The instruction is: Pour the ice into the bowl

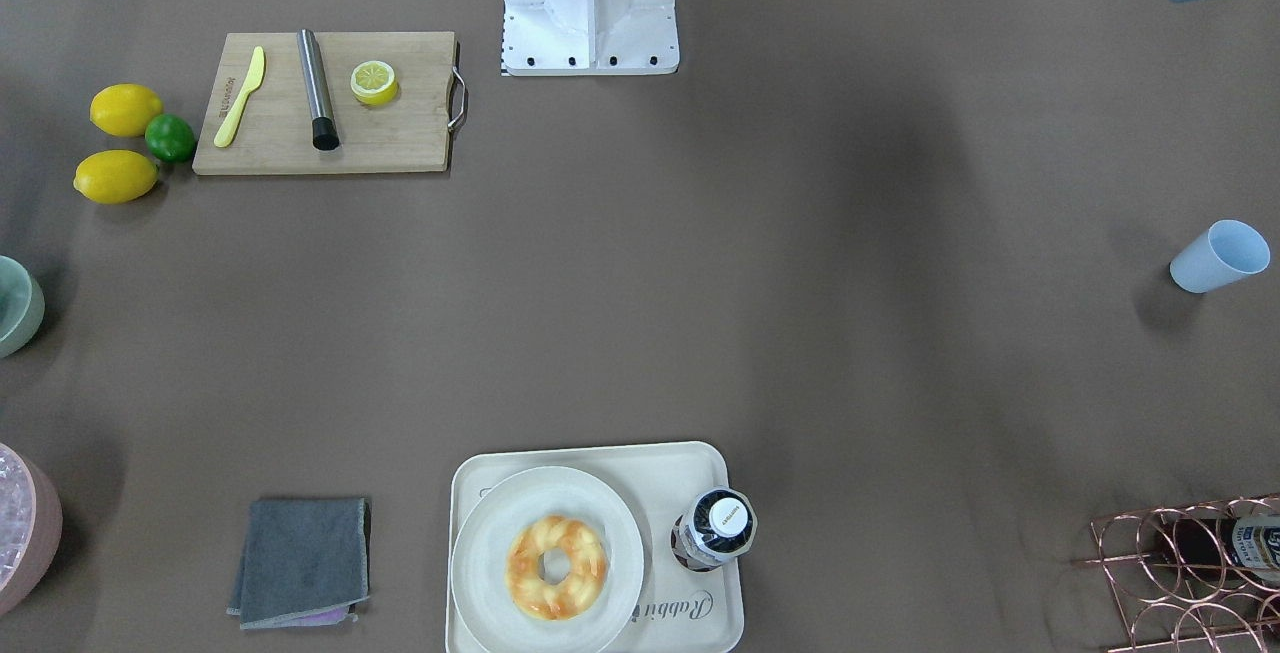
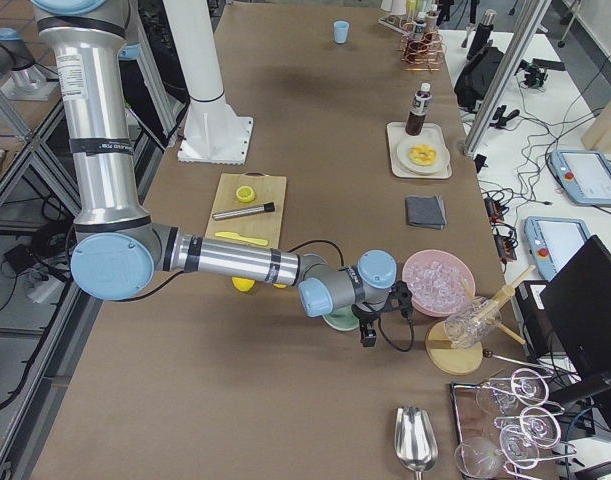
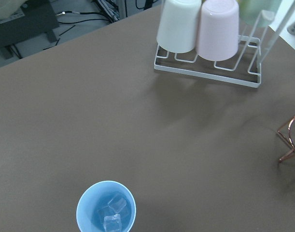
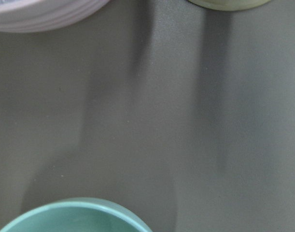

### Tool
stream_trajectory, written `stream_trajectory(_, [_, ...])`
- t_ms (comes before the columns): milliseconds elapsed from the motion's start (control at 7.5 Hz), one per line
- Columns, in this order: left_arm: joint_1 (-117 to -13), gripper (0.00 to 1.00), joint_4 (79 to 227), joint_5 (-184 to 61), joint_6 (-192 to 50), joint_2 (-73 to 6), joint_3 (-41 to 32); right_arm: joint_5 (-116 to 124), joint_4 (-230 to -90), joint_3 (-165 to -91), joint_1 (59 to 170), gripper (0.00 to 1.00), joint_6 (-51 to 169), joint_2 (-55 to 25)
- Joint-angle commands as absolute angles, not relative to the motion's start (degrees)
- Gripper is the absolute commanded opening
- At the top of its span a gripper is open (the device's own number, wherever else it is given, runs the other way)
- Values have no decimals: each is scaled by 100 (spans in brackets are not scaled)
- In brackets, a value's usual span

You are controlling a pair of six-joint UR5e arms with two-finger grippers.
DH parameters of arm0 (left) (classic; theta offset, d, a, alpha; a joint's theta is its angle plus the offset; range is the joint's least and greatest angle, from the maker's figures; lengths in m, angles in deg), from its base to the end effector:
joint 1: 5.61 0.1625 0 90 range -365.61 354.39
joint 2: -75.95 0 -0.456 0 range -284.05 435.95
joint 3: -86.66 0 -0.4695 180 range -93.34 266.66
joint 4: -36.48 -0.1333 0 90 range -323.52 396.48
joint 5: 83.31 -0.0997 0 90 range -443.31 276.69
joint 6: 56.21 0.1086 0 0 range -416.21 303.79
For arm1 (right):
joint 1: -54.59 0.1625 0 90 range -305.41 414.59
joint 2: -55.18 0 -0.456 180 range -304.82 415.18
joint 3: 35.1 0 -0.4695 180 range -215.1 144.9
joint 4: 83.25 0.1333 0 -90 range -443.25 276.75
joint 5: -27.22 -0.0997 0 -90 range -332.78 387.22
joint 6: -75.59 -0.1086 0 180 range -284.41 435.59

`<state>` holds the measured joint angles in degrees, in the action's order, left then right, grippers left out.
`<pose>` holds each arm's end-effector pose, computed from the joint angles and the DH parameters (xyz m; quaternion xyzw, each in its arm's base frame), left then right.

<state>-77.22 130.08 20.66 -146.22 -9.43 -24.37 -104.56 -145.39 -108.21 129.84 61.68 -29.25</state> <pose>0.0698 -0.5494 0.5493 0.0037 0.2099 -0.5548 0.8051 -0.0997 -0.6182 0.7578 0.0429 -0.3751 -0.0581 0.9242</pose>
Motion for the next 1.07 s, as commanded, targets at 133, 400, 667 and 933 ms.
stream_trajectory(133, [-6980, 96, 12061, 971, -15894, -940, -2408, -10356, -13924, -10664, 12815, 39, 5827, -2989])
stream_trajectory(400, [-6443, 96, 11867, 556, -16491, -966, -2224, -10400, -13924, -10734, 12815, 0, 5810, -3042])
stream_trajectory(667, [-5916, 96, 11358, 29, -17080, -1253, -1883, -10444, -13915, -10735, 12815, 0, 5819, -3069])
stream_trajectory(933, [-5617, 96, 10648, -243, -17301, -1824, -1540, -10461, -13924, -10848, 12815, 0, 5819, -3069])
